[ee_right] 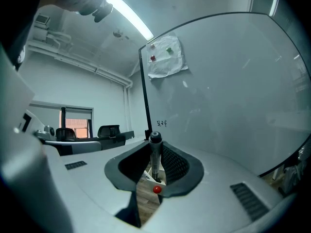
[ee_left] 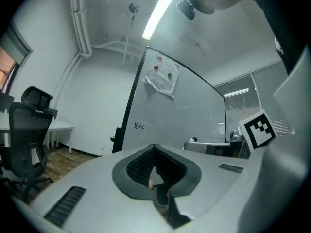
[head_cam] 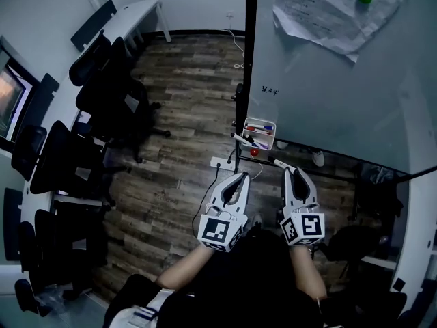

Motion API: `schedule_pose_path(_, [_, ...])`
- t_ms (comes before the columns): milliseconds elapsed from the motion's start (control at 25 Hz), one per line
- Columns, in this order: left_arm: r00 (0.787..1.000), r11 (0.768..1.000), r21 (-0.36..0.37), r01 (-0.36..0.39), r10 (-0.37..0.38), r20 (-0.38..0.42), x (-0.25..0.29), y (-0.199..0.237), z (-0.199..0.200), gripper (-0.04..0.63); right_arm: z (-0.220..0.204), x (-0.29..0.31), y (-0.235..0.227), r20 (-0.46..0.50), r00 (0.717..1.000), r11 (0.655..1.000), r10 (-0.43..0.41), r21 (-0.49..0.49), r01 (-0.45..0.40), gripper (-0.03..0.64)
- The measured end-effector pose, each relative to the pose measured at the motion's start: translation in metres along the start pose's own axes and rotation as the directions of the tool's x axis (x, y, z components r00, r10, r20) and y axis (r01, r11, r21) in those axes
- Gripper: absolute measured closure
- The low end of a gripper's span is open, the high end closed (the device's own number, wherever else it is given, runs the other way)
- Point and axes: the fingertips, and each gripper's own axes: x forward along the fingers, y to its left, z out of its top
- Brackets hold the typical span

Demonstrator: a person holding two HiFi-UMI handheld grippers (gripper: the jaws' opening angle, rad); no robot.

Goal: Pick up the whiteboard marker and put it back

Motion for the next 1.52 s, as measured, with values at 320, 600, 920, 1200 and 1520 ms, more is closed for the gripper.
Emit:
schedule_pose_path(320, [1.000, 0.999, 0.040, 0.028, -0.028, 0.003, 0.003, -0.011, 0.000, 0.588, 0.004, -0.009, -0.004, 0.012, 1.000, 1.000, -0.012, -0.011, 0.012, 0.535])
schedule_pose_path(600, [0.999, 0.999, 0.018, 0.026, -0.026, 0.024, 0.003, -0.013, 0.003, 0.586, 0.003, -0.015, -0.004, 0.008, 1.000, 1.000, -0.015, -0.014, 0.015, 0.535])
schedule_pose_path(920, [0.999, 0.999, 0.024, 0.034, -0.035, 0.018, -0.001, -0.013, 0.003, 0.586, 0.003, -0.016, 0.000, 0.012, 1.000, 1.000, -0.017, -0.014, 0.017, 0.535])
schedule_pose_path(1200, [0.999, 0.999, 0.025, 0.043, -0.044, 0.014, -0.011, -0.011, 0.003, 0.586, 0.003, -0.019, 0.010, 0.013, 1.000, 1.000, -0.023, -0.012, 0.023, 0.535])
schedule_pose_path(1520, [0.998, 0.998, 0.011, 0.068, -0.068, 0.012, -0.025, -0.006, 0.005, 0.586, 0.004, -0.028, 0.020, 0.021, 0.998, 0.998, -0.062, -0.019, 0.063, 0.535])
